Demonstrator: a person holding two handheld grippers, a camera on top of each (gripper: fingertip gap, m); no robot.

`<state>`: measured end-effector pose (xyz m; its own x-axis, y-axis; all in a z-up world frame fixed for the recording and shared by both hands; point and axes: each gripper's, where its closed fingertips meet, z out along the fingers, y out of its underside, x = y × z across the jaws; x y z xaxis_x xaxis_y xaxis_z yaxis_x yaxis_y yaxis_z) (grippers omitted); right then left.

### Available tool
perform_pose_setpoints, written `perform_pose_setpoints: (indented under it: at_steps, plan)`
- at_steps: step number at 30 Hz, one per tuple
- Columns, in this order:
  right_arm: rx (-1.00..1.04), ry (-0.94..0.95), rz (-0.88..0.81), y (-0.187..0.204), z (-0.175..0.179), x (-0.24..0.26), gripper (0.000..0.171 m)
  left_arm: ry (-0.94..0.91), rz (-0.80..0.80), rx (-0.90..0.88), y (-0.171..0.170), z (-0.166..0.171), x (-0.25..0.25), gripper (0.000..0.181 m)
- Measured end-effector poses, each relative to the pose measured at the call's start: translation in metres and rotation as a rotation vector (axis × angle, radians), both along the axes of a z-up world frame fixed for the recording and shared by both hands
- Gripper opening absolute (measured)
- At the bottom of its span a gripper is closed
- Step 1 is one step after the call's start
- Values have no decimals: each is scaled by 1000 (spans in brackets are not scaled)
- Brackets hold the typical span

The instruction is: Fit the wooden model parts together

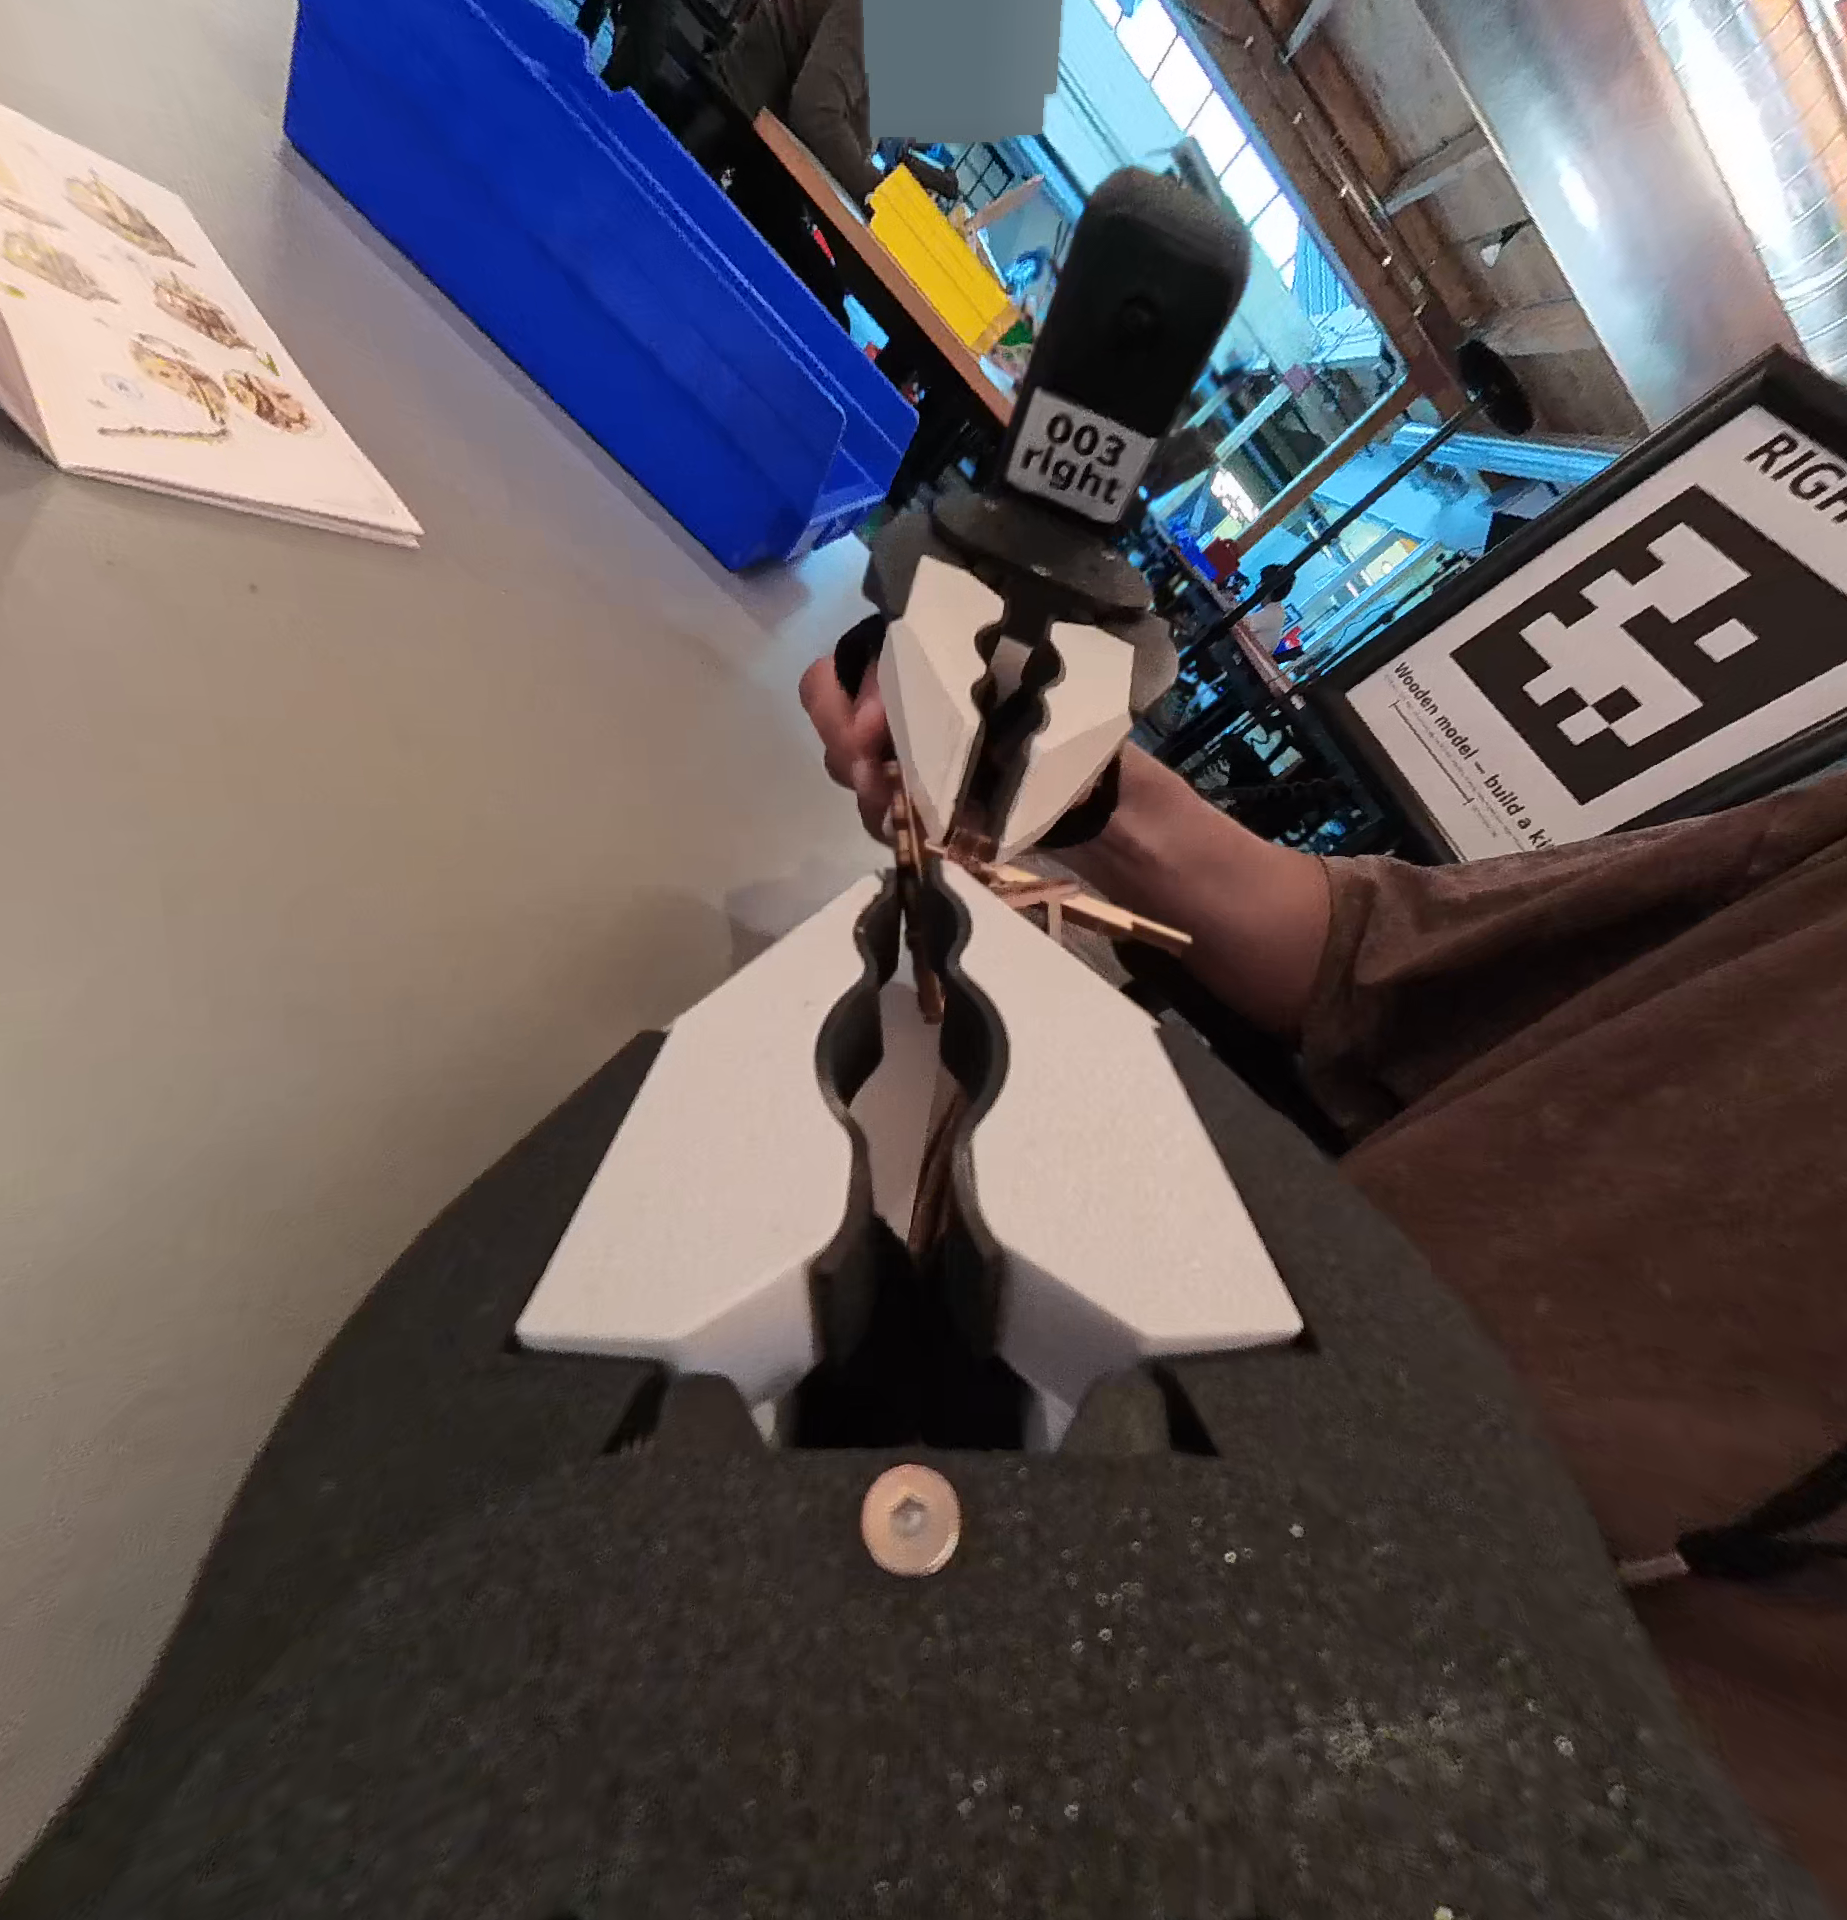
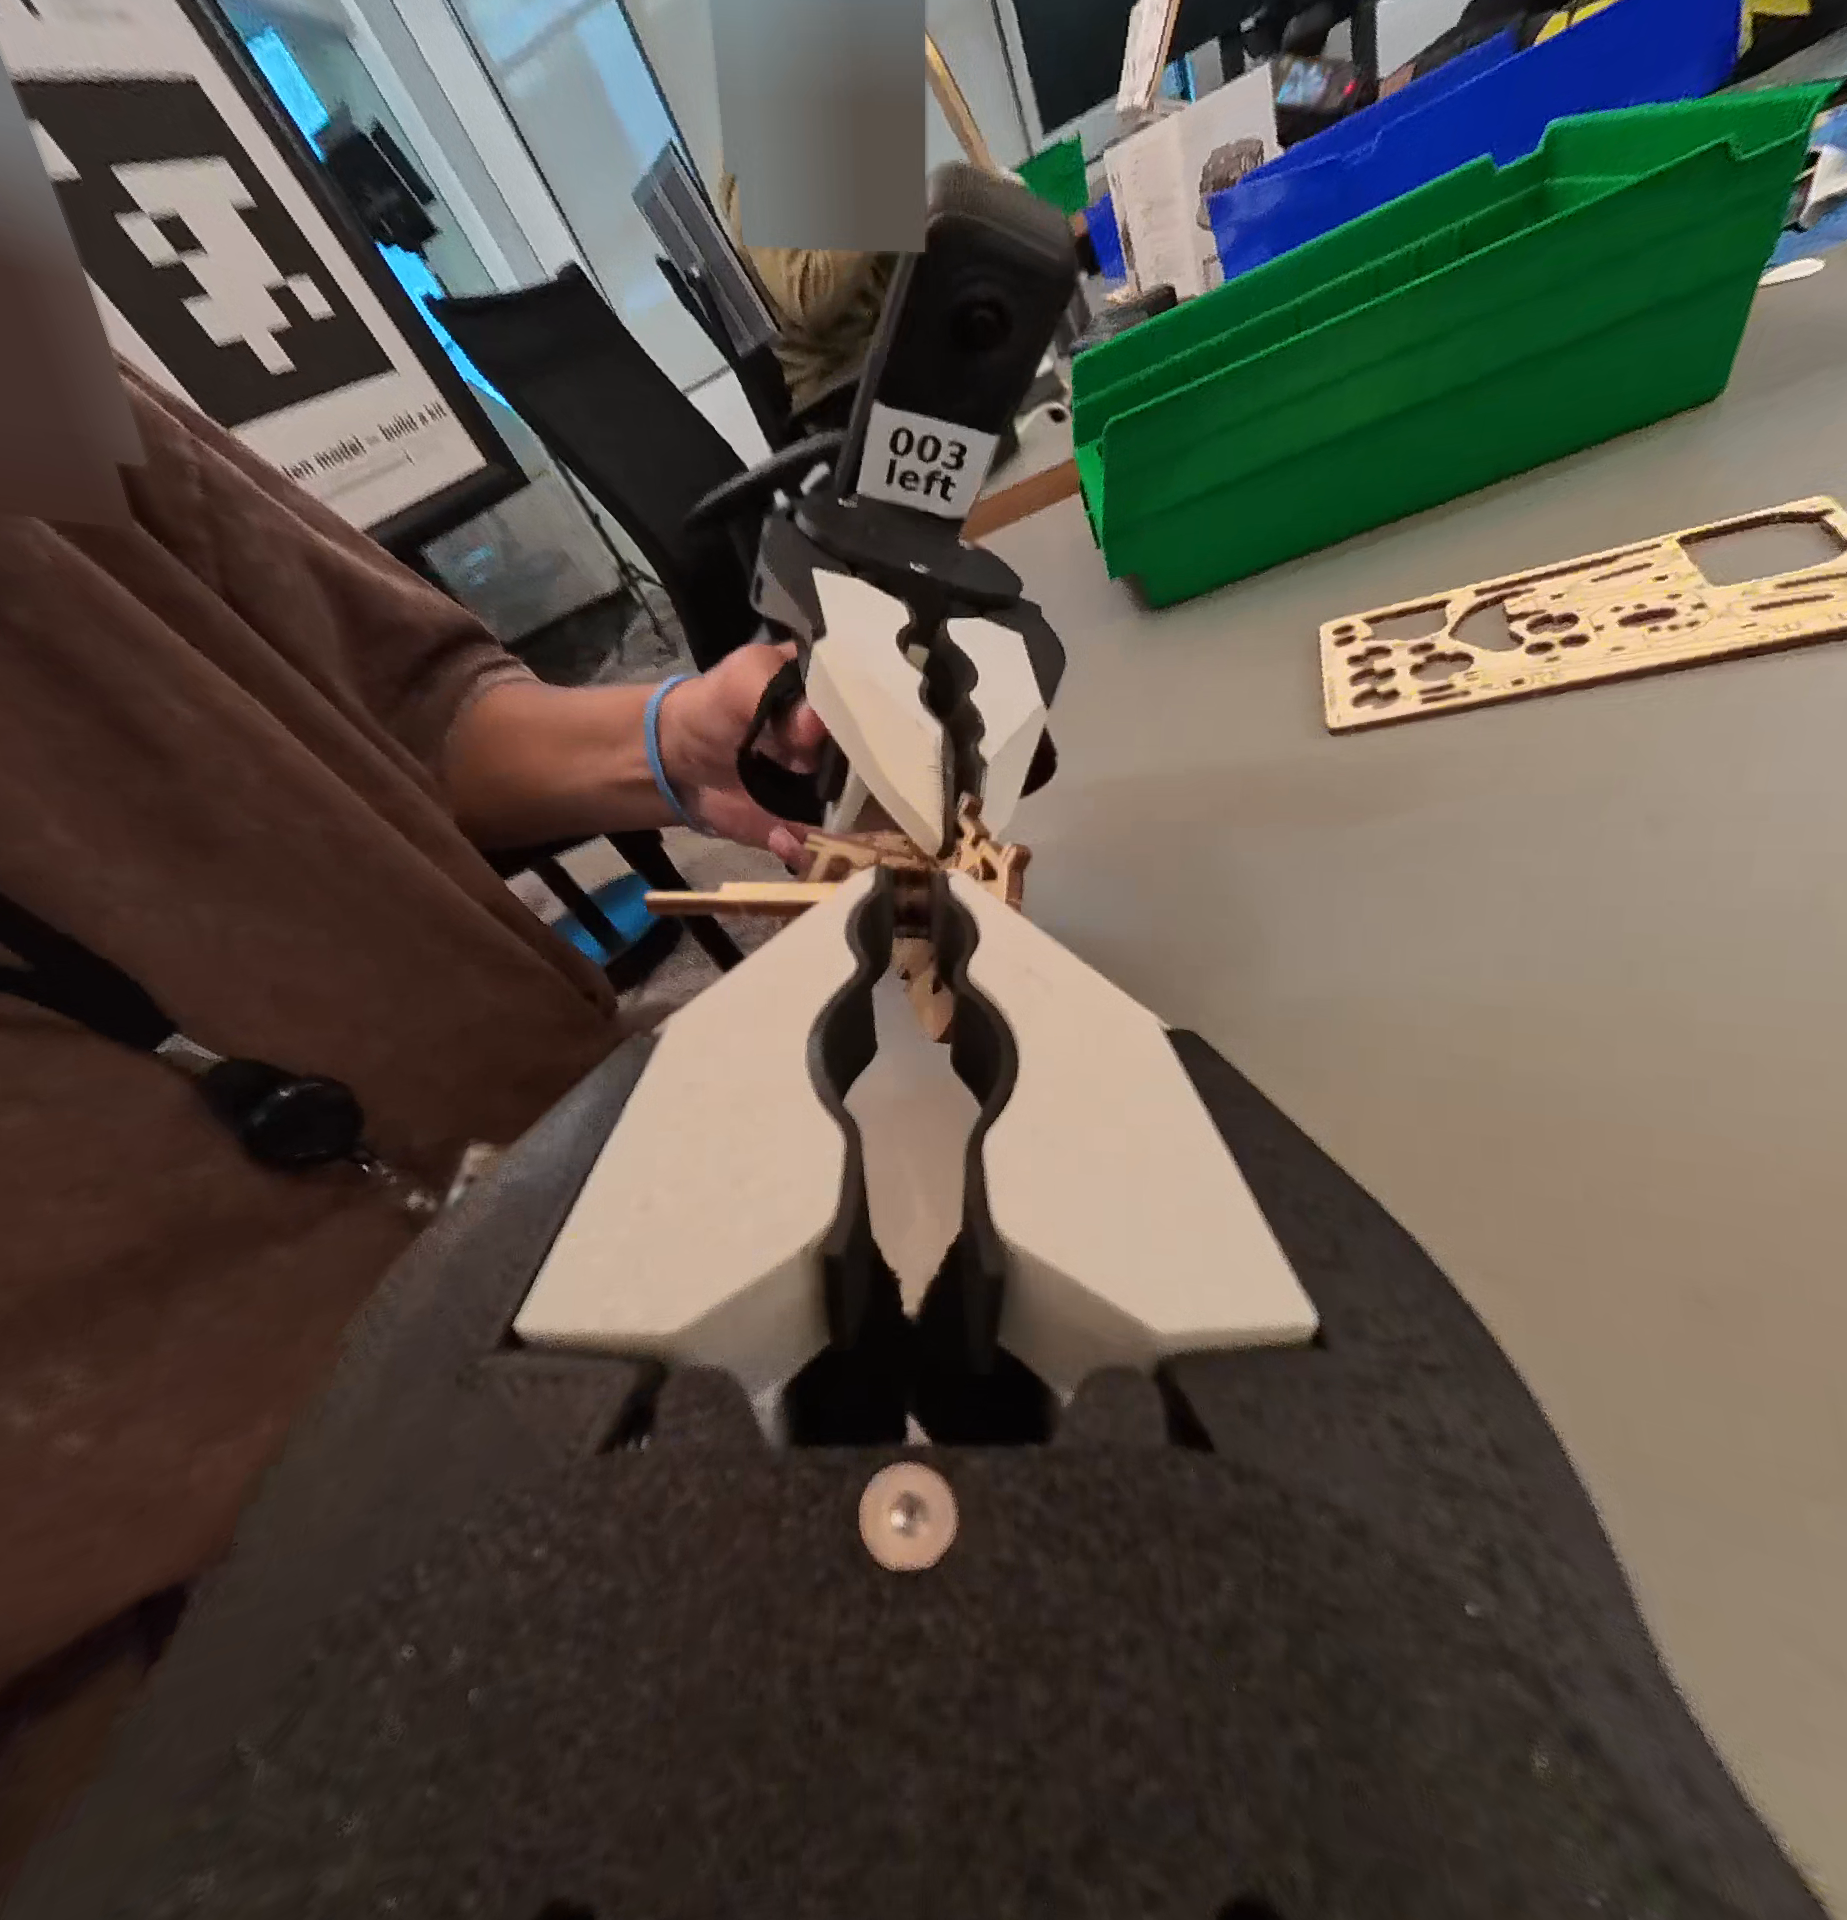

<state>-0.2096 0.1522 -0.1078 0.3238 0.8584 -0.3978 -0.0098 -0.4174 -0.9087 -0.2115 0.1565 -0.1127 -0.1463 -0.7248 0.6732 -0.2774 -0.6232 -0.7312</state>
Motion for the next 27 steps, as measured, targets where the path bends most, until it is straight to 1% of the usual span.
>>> perform_pose_setpoints:
  at_steps: [2,4,6,10,13,18,22,25,27]
  plan:
    - [-70,74,13,2,7,1,6,-22,14,-7,2,4,0,2]
    - [-168,200,32,3,18,2,6,-55,27,-9,4,10,-1,1]
    - [-219,239,16,7,19,3,6,-57,49,6,6,12,-2,1]
    - [-237,178,-47,11,11,2,7,-42,90,-4,13,9,-2,1]
    - [-204,136,-107,14,8,3,6,-39,108,-35,15,8,-1,1]
    - [-127,37,-158,14,5,1,6,-66,98,-219,17,6,-2,1]
    - [-106,19,-165,14,8,1,6,-106,85,-323,17,8,-1,0]
    - [-134,0,-154,13,5,1,6,-102,81,-322,16,5,0,0]
    - [-173,33,-153,14,6,2,6,-103,82,-308,17,5,0,1]
